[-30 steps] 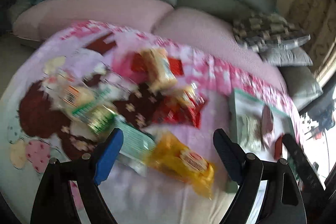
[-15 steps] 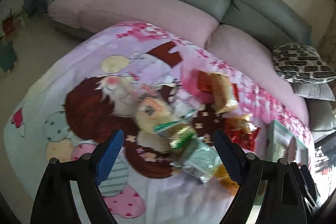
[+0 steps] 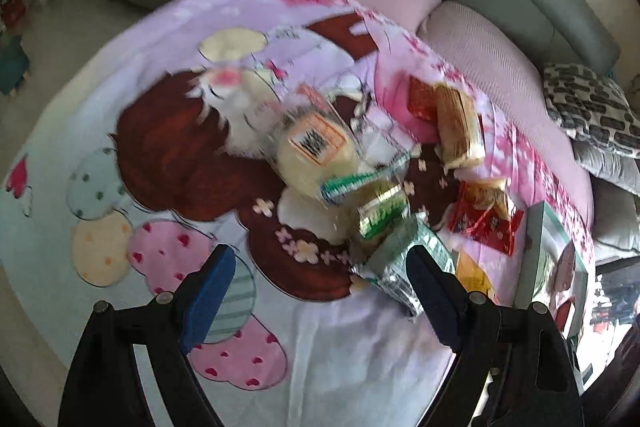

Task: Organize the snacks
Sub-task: 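Move both tools back over the snack pile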

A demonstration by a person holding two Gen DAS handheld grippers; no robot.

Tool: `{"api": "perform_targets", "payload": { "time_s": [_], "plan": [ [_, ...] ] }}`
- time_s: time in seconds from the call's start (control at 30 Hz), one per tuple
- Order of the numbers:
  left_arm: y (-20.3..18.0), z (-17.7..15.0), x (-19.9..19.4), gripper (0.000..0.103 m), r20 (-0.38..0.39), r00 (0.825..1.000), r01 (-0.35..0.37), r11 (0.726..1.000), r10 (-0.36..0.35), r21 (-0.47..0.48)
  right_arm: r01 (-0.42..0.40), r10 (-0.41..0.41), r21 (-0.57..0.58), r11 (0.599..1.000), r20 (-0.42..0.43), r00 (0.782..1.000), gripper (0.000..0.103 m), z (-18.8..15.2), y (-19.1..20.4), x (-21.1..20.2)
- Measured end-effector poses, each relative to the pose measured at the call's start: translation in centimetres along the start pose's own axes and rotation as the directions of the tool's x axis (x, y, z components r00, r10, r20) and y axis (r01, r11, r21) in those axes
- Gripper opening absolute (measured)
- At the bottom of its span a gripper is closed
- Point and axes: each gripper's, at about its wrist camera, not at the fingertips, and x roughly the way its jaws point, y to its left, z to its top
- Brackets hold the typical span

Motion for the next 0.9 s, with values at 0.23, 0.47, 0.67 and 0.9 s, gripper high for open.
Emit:
{"api": "perform_targets", "payload": {
  "time_s": [0.23,0.47,0.67,0.9],
  "plan": [
    [-0.7,-0.7,2.6,0.088,-0.118,0.989,0.086,0.996,-0.088,-0.027,0.043,-0.044,-0.015,0.999,-0.052,0.998,0.101,-0.7,-0.6,1.4],
    [-1.7,-0.9,3.1,0.088,-0.132,0.983,0.124,0.992,-0.128,-0.036,0.043,-0.042,0.064,0.997,-0.030,0.999,0.099,-0.4,-2.9,0.5],
    [-3.0,-0.2,4.0,0.088,-0.123,0.976,0.171,0.982,-0.179,-0.076,0.035,-0.033,0.068,0.997,-0.035,0.999,0.094,-0.3,-2.9,0.7],
    [-4.0,0.6,5.9,0.088,-0.109,0.980,0.149,0.979,-0.165,-0.136,0.025,-0.023,0.065,0.998,-0.030,0.999,0.087,-0.3,-2.8,0.7]
  ]
}}
